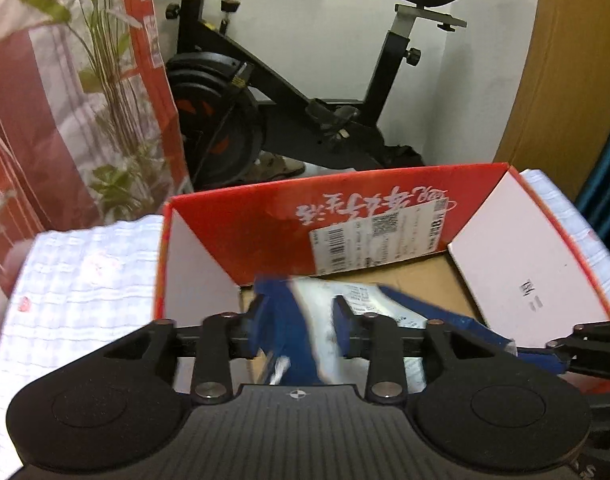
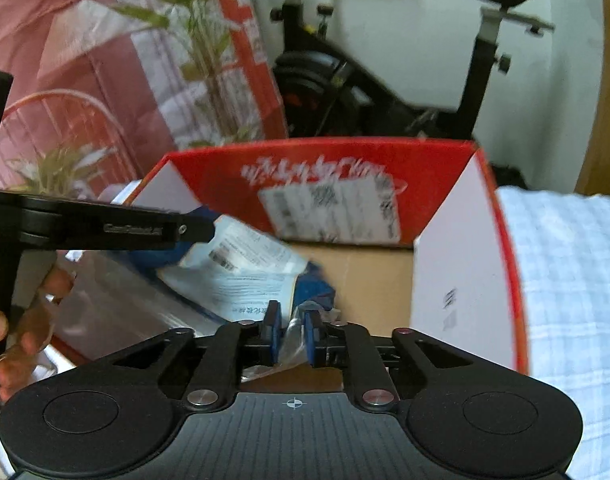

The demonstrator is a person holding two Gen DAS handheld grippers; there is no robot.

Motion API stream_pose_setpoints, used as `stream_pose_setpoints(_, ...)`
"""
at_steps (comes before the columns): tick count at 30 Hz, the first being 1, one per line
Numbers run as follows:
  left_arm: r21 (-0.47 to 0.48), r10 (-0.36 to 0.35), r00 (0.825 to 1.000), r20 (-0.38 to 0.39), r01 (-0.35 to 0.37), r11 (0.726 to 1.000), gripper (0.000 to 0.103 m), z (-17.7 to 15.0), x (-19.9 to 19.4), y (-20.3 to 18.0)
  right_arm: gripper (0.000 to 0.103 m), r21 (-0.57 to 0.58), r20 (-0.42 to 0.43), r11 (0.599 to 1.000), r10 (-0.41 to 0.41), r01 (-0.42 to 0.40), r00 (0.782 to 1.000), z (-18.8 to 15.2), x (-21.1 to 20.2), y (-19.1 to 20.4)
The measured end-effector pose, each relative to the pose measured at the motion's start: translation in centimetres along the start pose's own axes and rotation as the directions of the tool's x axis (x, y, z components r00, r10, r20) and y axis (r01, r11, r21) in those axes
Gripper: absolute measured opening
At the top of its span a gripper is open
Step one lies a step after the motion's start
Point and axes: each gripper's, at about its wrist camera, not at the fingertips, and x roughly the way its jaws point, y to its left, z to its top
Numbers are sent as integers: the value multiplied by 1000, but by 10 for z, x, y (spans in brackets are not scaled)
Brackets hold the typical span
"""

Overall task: Organize soft objects
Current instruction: 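Carry the bag over the red box and open the left gripper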

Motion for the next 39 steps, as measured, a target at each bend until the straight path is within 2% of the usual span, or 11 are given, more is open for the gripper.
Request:
stream_pose_setpoints(2,-2,16,1000,21,-16,1000,48,0,-8,3,30,5,-27,1000,18,-18,999,0,1,3)
stream_pose_setpoints(3,-8,16,1000,27,-16,1000,48,0,-12,5,31,8,-33,1000,21,-21,999,-2,2,5)
stream_pose_setpoints(5,-17,0,999,41,0,1000,49,-1,-24,7,41,15,-40,1000,11,-11,999,-4,1,7)
stream_pose_setpoints(10,-16,-14,997,81,16,1000,56,-11,-58,7,49,30,-27,999,-17,18,999,-11,-11,7)
stream_pose_setpoints(16,-70,-25,994,106,33,997,56,-39,-102,7,49,2,24,1000,-31,31,999,-20,-45,9)
stream_pose_setpoints(24,-133,-58,991,120,74,988,56,-98,-156,-3,49,-38,96,999,31,-28,995,-49,-103,22)
stream_pose_setpoints(33,-155,-111,990,88,124,980,56,-166,-177,-28,49,-50,119,996,79,-73,990,-103,-145,31)
stream_pose_setpoints(39,-183,-127,988,86,141,973,56,-193,-186,-38,49,-55,124,996,80,-74,989,-138,-159,31)
